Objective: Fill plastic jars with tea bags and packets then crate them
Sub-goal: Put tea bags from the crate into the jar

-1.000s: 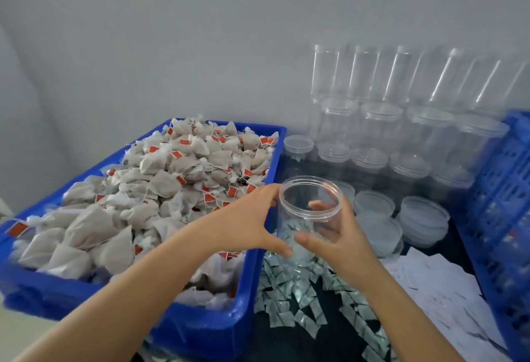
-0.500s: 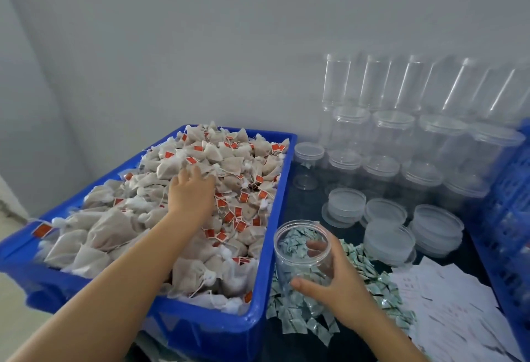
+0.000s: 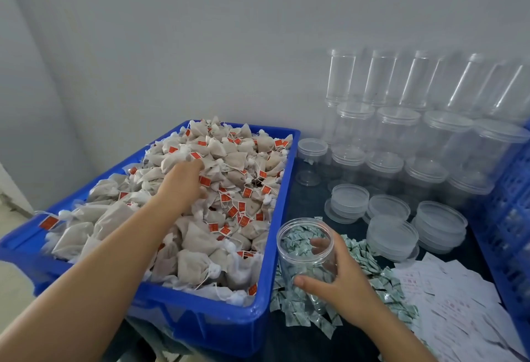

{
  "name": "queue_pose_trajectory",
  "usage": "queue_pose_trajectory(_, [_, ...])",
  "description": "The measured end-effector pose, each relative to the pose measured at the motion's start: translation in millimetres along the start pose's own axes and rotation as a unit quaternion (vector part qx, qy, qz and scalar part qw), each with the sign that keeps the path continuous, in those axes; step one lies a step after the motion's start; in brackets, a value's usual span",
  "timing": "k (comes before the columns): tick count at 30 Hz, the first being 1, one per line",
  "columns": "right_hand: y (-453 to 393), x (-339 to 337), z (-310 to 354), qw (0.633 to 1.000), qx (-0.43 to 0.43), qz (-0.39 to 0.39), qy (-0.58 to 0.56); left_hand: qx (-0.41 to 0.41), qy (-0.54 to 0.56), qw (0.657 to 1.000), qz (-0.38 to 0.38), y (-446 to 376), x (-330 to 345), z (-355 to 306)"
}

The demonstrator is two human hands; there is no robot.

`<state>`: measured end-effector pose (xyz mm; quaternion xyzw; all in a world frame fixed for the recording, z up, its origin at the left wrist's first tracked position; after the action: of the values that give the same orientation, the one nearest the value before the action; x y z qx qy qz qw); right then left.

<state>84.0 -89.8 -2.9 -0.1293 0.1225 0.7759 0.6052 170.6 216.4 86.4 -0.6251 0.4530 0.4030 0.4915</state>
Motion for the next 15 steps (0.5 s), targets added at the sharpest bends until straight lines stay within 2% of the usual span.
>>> queue_pose_trajectory(4, [0,-1,0,1.000,-0.003,0.004,0.007,-0.005,0.041,0.999,0.030,1,-23,-12])
queue_pose_trajectory(10, [0,0,-1,1.000,-0.004,0.011,0.004,0.093,0.143,0.985,0.024,19,-64,-75])
queue_pose_trajectory(15, [3,-2,-1,1.000,0.003,0.008,-0.001,0.171,0.311,0.935,0.015,50,-74,-126])
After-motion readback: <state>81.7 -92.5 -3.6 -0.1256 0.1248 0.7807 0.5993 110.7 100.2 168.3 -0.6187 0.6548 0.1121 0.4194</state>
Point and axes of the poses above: each hand's wrist, its own y-axis away from the middle knuckle, its own x-axis out of the palm, z = x × y, the point moved 3 cm from there along -y, towards the middle knuckle, and after that the axes turned 7 degrees about x, right-handed, at the moved point
